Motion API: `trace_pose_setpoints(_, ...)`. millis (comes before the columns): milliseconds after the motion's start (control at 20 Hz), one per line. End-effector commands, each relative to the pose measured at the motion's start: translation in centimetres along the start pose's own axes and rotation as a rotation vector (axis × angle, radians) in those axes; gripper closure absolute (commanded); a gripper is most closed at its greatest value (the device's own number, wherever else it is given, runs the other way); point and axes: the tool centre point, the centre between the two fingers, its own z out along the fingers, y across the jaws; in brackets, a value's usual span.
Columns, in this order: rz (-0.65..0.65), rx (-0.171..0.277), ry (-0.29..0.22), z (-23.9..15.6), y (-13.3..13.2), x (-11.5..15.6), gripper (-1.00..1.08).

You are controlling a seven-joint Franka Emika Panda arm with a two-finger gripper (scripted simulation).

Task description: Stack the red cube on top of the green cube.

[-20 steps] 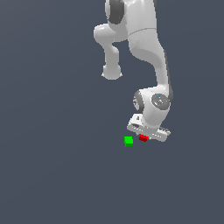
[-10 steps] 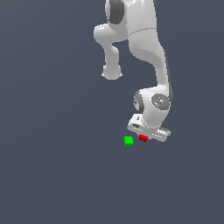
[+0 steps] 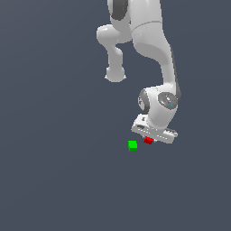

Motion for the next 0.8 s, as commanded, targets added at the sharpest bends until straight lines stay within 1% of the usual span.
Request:
trace_pose_setpoints(0, 0.000, 0.001, 0.002, -1.6, 0.0, 0.0, 1.08)
trace_pose_setpoints(200, 0.000, 0.001, 0.002, -4.5, 0.0, 0.0, 1.08)
trace_pose_setpoints(400, 0.000, 0.001, 0.002, -6.6, 0.0, 0.0, 1.08)
trace_pose_setpoints(600, 0.000, 0.001, 0.002, -7.7, 0.0, 0.1, 1.08)
trace_pose_setpoints(750, 0.001, 0.002, 0.003, -7.7, 0.0, 0.1, 1.08)
